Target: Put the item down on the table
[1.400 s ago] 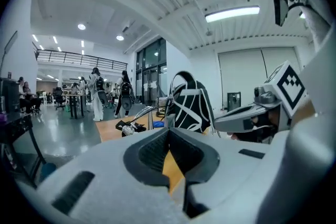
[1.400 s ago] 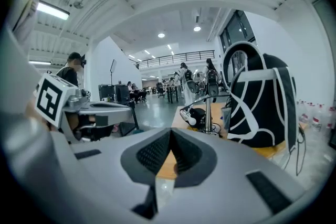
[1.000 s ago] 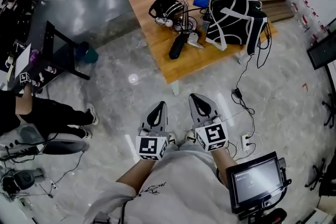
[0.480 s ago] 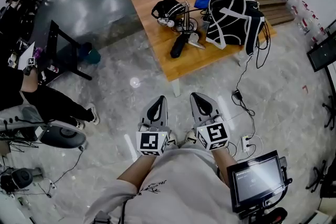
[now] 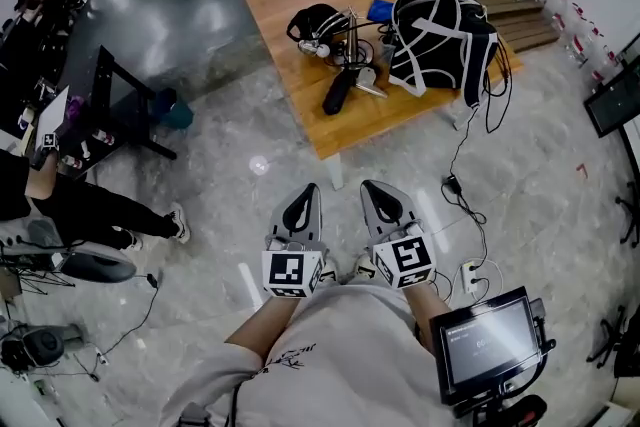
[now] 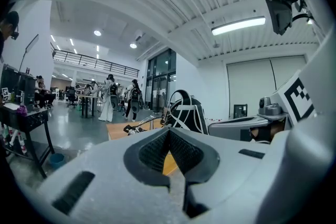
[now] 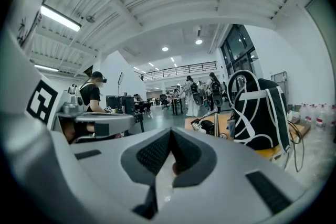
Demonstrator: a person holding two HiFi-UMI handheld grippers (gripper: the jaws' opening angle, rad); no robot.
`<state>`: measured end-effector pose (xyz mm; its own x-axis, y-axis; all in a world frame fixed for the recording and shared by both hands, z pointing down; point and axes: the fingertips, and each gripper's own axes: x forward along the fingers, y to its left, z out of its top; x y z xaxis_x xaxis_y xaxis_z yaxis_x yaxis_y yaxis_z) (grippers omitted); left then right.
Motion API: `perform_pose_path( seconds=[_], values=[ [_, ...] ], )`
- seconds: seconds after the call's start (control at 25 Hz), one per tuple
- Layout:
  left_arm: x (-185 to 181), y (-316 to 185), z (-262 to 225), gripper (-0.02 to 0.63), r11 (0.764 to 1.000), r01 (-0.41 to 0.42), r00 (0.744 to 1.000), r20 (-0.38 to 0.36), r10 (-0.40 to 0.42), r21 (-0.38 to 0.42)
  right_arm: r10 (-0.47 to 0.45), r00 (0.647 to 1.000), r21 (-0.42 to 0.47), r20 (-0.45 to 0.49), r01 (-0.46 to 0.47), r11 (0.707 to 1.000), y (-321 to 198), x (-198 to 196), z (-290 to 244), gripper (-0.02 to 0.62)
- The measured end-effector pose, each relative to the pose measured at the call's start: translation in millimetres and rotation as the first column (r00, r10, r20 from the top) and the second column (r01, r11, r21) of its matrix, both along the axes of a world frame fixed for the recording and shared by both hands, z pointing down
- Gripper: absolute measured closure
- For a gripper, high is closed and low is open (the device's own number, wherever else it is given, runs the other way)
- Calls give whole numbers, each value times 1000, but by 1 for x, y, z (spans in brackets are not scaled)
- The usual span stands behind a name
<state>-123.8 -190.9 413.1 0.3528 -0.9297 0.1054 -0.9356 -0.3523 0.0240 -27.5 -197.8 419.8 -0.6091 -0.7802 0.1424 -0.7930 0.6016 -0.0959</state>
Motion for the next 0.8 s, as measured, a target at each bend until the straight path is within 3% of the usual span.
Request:
perform_pose_path(
  seconds=[0.8],
  values=[
    [2,6,-5,601,1000,4,1000,2,-4,-1,-33,999,-4,5,33,999,5,-2,-3,592]
  ],
)
